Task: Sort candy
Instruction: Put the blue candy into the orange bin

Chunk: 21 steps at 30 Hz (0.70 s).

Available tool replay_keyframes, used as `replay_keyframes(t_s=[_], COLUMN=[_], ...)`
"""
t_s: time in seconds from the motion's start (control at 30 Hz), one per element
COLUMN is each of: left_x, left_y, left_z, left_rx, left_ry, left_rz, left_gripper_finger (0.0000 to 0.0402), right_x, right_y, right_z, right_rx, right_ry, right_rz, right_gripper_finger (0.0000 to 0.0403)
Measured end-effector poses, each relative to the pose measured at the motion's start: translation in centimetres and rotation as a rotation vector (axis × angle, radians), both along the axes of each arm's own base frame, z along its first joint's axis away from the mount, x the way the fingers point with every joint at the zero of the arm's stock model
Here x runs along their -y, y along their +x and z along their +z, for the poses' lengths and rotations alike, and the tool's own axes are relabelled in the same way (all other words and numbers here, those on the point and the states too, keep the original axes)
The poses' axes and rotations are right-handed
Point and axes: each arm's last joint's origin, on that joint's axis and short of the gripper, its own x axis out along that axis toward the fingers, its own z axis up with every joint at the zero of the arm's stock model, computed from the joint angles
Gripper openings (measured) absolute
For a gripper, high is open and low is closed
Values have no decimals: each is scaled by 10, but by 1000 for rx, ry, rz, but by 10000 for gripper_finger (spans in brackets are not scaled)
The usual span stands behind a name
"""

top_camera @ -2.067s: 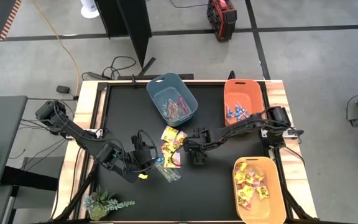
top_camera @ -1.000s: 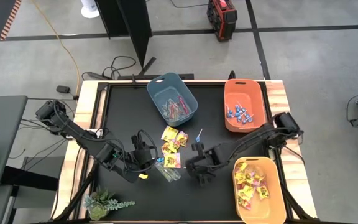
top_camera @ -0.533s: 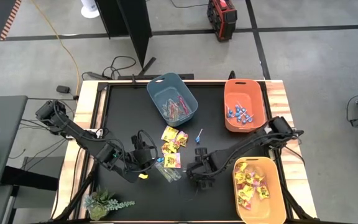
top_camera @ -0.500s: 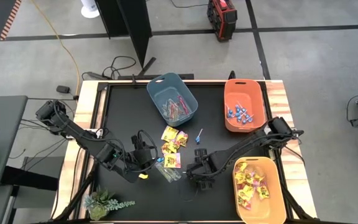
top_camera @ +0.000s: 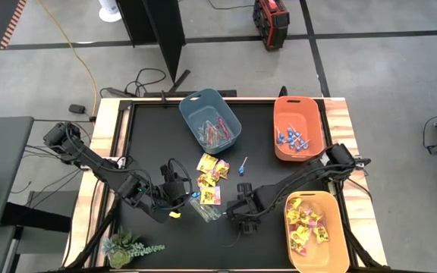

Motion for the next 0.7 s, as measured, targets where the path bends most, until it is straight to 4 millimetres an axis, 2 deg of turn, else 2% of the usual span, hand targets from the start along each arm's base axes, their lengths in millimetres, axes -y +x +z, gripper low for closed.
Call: replay_keyframes(t_s=[0.1,0.23,0.37,0.57,0.7], left_x=[0,0,0,0,0], left_y=[0,0,0,0,0], left_z=[0,0,0,0,0], left_rx=[-1,1,2,2,2], left_ry=[0,-1,-1,-1,-1], left_rz=[0,0,0,-1,-1], left_gripper_finger=[201,201,201,201,201], right_x=[-3,-7,-7,-8,-8], right_y=[1,2,2,0,-1], right_z=[-7,-14,-16,-9,-4], right_rx=[-4,-12,-14,1,12], right_ry=[1,-4,-15,-13,-1], right_rz=[6,14,13,27,30], right_gripper_finger=[151,142,125,53,35])
